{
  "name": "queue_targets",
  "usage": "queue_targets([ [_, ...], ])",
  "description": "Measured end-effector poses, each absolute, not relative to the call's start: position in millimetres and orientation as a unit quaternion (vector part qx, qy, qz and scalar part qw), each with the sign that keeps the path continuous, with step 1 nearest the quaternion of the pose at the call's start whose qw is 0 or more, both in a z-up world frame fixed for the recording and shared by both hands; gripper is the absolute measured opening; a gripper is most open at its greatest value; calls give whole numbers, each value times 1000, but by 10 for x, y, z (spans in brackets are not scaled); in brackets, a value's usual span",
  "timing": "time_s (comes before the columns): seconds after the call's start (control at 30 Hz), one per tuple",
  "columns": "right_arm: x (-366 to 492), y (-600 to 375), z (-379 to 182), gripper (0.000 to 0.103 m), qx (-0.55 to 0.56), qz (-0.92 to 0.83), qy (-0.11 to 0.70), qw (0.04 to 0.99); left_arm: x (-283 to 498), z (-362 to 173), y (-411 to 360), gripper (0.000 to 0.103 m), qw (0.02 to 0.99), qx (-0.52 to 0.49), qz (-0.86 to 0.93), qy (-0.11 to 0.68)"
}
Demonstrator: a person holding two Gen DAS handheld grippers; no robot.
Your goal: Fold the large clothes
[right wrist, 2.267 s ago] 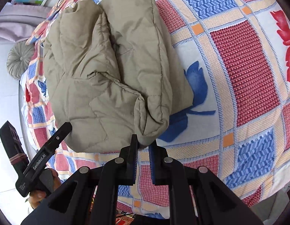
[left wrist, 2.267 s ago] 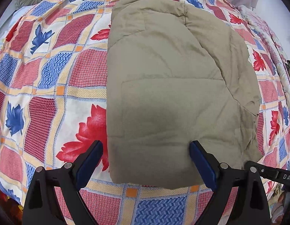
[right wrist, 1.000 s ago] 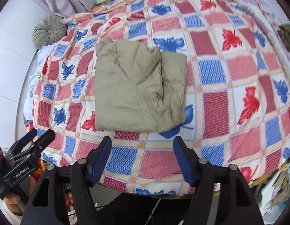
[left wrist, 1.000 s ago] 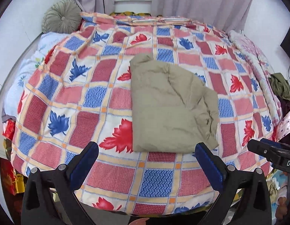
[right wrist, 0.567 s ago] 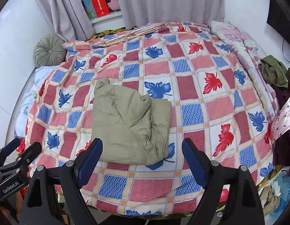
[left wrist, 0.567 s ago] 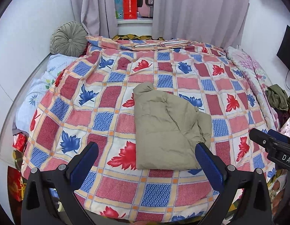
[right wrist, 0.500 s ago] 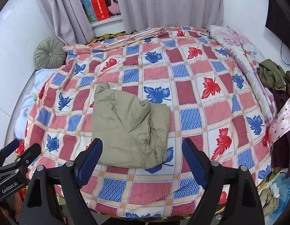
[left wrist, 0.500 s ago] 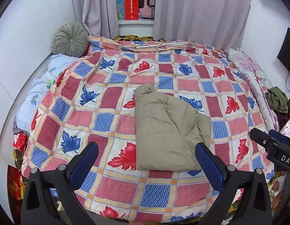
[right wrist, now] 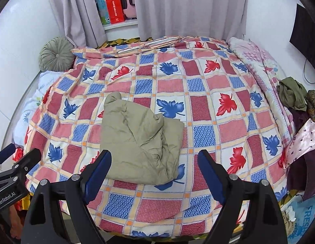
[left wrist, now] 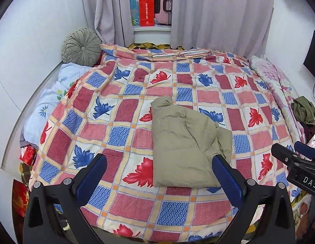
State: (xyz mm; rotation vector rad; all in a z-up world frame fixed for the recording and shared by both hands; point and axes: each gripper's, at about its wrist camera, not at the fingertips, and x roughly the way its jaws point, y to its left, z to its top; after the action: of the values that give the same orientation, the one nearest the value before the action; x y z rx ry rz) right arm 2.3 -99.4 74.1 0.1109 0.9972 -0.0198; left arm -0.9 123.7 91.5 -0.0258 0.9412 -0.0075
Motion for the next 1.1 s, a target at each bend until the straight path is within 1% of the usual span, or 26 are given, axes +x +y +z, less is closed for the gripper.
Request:
queue_targets([
  [1.1,38,-1045,742,88,52,-9,479,876,-58,976,1267,103,891,-5,-3,453],
])
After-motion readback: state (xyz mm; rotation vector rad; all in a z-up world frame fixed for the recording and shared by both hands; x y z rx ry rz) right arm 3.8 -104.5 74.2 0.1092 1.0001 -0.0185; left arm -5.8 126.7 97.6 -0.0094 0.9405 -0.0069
